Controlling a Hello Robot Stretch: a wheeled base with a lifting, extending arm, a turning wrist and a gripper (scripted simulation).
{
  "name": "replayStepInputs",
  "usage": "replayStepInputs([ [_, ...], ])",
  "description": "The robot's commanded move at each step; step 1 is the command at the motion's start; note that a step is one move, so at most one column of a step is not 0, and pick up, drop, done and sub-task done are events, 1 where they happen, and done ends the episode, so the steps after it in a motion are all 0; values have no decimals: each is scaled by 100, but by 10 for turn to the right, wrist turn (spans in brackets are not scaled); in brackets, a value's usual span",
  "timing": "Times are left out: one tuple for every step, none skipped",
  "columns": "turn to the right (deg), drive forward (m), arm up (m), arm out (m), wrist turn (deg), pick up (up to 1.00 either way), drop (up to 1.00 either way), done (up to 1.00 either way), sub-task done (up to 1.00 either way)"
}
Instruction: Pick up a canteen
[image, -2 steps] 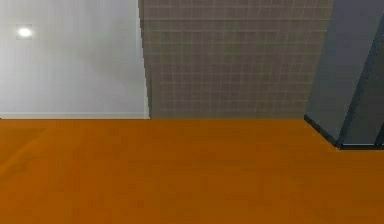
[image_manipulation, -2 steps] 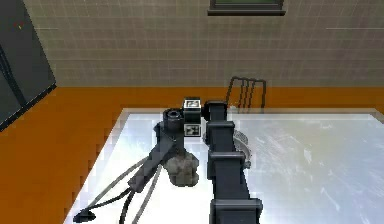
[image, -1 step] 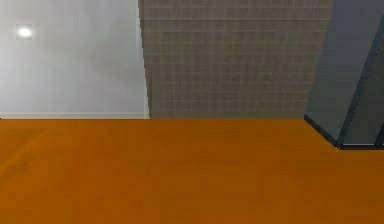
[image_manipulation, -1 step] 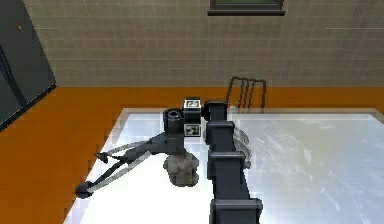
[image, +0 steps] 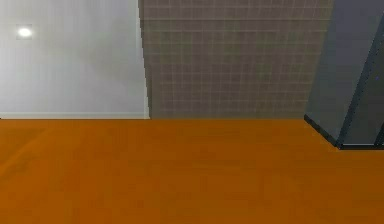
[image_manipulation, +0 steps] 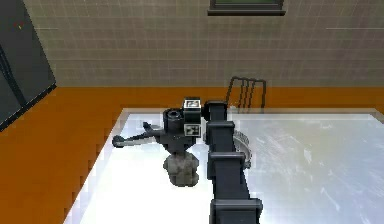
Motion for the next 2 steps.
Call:
replayStepInputs([
  [0, 0, 0, 0, 450, 0, 0, 0, 0],
  [0, 0, 0, 0, 60, 0, 0, 0, 0],
])
